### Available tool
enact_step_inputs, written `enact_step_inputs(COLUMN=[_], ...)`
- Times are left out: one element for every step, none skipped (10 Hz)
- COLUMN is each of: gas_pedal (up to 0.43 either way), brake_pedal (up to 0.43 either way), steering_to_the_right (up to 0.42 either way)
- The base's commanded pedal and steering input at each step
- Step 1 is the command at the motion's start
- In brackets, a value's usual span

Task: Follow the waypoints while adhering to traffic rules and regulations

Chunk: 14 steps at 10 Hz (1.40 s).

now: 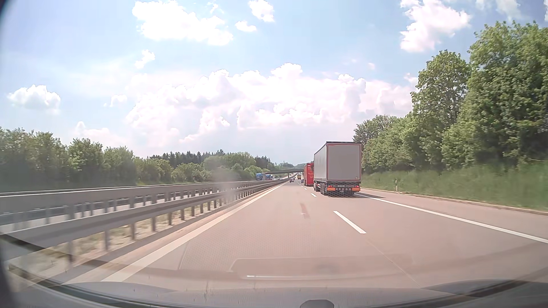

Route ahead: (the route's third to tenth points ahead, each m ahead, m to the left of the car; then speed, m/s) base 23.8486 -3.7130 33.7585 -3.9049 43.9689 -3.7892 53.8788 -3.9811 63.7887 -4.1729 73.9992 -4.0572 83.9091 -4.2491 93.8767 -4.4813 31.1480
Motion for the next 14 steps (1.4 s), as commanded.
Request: enact_step_inputs(gas_pedal=[0.197, 0.209, 0.287, 0.358, 0.378, 0.409, 0.461, 0.461, 0.461, 0.461, 0.461, 0.461, 0.461, 0.469], brake_pedal=[0.0, 0.0, 0.0, 0.0, 0.0, 0.0, 0.0, 0.0, 0.0, 0.0, 0.0, 0.0, 0.0, 0.0], steering_to_the_right=[0.001, 0.001, -0.001, -0.002, -0.003, -0.003, -0.002, -0.002, -0.002, -0.002, -0.002, -0.002, -0.002, -0.002])
